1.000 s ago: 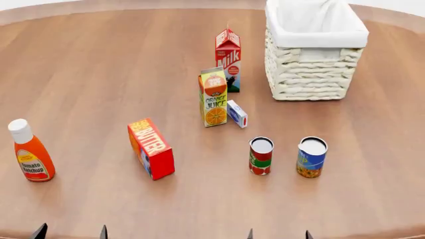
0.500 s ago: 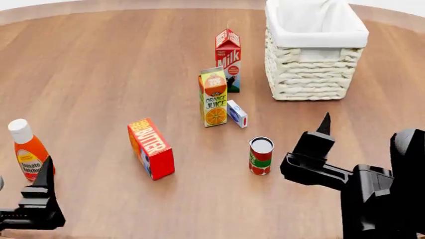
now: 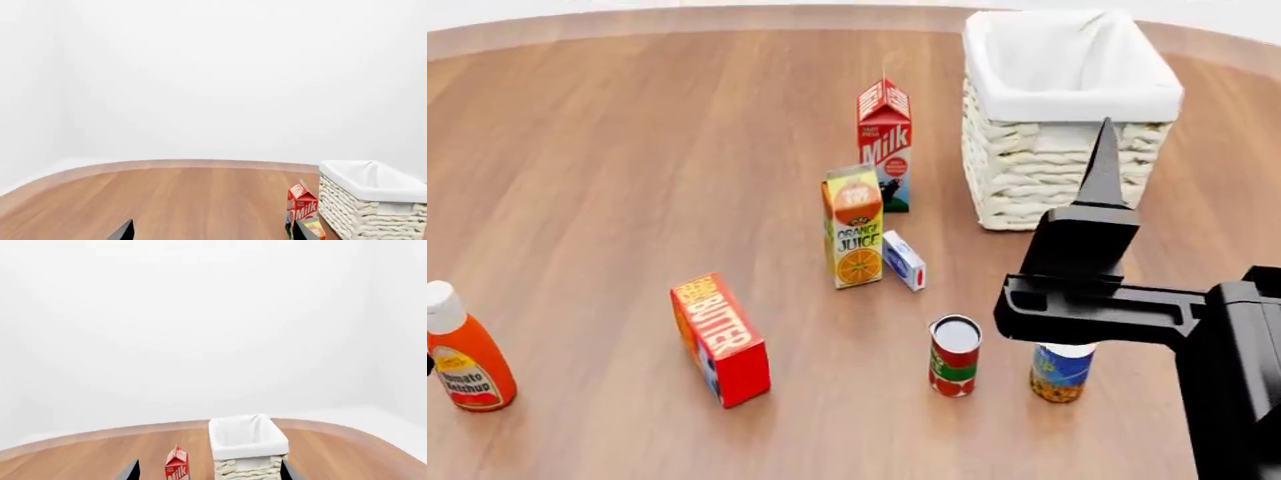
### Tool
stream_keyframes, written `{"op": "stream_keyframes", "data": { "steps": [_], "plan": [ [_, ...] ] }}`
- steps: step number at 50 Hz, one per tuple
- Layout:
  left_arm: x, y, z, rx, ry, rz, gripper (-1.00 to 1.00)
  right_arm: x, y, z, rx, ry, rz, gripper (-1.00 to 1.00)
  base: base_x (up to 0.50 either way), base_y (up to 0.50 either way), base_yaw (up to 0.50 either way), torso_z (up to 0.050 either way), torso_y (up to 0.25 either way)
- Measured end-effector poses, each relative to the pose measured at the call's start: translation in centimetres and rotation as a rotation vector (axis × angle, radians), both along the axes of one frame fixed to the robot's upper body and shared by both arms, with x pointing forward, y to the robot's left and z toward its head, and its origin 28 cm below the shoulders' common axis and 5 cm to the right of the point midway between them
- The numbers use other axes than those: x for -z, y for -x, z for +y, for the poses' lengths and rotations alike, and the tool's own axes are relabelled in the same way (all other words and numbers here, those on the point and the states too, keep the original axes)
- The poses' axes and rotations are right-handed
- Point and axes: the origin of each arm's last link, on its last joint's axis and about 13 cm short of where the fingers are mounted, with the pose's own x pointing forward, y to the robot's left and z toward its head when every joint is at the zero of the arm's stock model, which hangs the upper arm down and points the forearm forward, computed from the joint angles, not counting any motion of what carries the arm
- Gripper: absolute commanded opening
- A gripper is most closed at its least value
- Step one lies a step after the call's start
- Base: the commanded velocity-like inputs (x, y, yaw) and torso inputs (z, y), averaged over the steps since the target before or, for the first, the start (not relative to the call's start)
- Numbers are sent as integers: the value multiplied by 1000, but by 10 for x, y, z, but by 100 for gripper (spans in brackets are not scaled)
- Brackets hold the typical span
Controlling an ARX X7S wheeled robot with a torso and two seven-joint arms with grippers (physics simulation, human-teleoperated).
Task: Pick up the cream cheese box and the butter, and put them in the basket.
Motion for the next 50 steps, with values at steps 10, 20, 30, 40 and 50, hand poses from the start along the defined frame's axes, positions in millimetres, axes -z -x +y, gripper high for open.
{"op": "stream_keyframes", "data": {
  "steps": [10,20,30,40,50],
  "plan": [
    [-7,7,3,-18,-5,-30,100,-2,5,0,-8,32,-21,100,435,0,0,0,0],
    [-9,10,5,-23,-4,-41,100,-2,7,0,-15,50,-25,100,438,0,0,0,0],
    [-9,10,6,-24,-4,-42,100,-2,8,0,-18,59,-27,100,437,0,0,0,2],
    [-10,11,6,-23,-3,-43,100,-2,9,1,-16,63,-24,100,327,0,0,0,1],
    [-10,11,7,-23,-5,-47,100,-2,9,1,-9,71,-12,100,0,0,0,0,0]
  ]
}}
